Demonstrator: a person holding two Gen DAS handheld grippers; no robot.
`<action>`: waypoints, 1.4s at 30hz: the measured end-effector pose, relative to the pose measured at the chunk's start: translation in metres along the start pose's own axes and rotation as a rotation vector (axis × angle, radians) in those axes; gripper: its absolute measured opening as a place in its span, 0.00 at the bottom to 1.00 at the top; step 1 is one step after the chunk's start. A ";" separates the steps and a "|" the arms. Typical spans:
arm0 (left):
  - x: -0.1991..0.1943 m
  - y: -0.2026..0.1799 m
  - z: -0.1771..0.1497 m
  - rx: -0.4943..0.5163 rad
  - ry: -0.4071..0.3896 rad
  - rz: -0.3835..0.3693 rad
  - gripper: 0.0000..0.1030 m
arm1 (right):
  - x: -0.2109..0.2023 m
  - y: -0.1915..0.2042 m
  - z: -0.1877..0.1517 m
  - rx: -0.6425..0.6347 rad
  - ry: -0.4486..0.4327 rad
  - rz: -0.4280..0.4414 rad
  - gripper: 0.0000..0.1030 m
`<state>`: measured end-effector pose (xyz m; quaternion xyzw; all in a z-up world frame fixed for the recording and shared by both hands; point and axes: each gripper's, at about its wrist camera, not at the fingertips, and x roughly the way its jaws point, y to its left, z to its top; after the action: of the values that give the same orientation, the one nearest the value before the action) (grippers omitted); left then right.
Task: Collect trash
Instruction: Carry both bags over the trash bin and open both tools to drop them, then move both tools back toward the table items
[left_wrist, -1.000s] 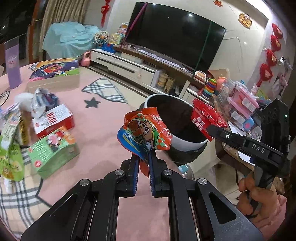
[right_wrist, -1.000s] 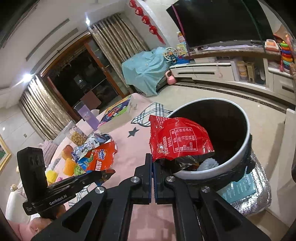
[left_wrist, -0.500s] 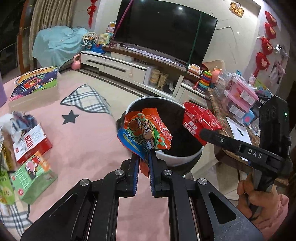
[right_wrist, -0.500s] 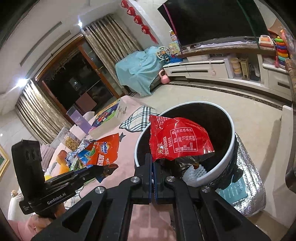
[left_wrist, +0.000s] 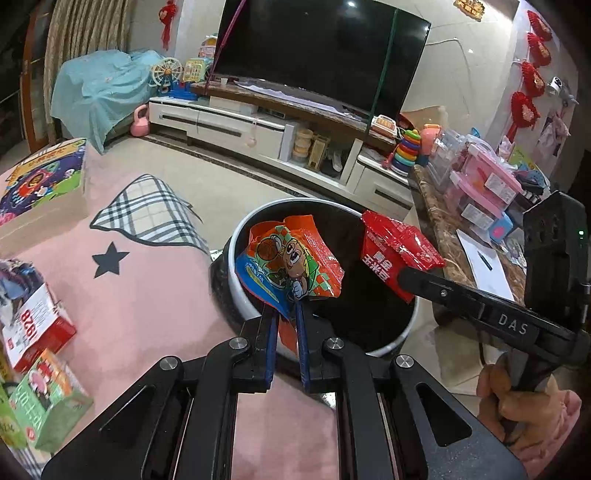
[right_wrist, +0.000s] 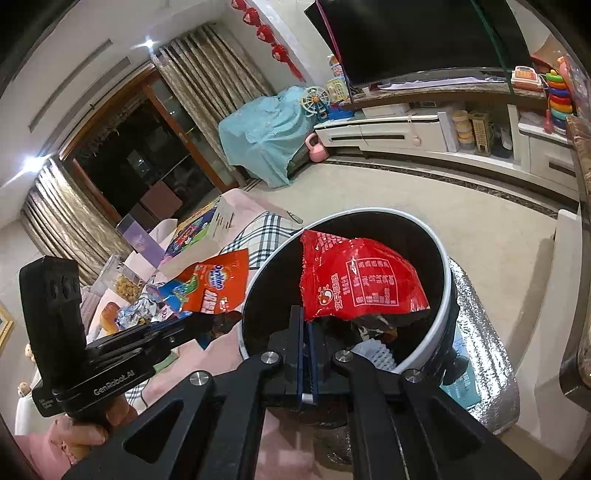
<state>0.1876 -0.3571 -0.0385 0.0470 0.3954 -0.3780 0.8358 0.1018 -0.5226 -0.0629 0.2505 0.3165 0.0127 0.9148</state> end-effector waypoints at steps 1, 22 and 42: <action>0.003 0.001 0.001 -0.001 0.005 -0.002 0.09 | 0.000 0.001 0.000 0.000 0.002 -0.002 0.03; 0.015 0.010 0.004 -0.028 0.052 0.006 0.42 | 0.009 -0.012 0.004 0.046 0.050 -0.058 0.33; -0.099 0.074 -0.102 -0.215 -0.083 0.107 0.59 | -0.004 0.077 -0.065 -0.011 0.022 0.025 0.83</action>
<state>0.1343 -0.2074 -0.0556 -0.0375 0.3957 -0.2897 0.8707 0.0709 -0.4263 -0.0687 0.2491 0.3235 0.0287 0.9124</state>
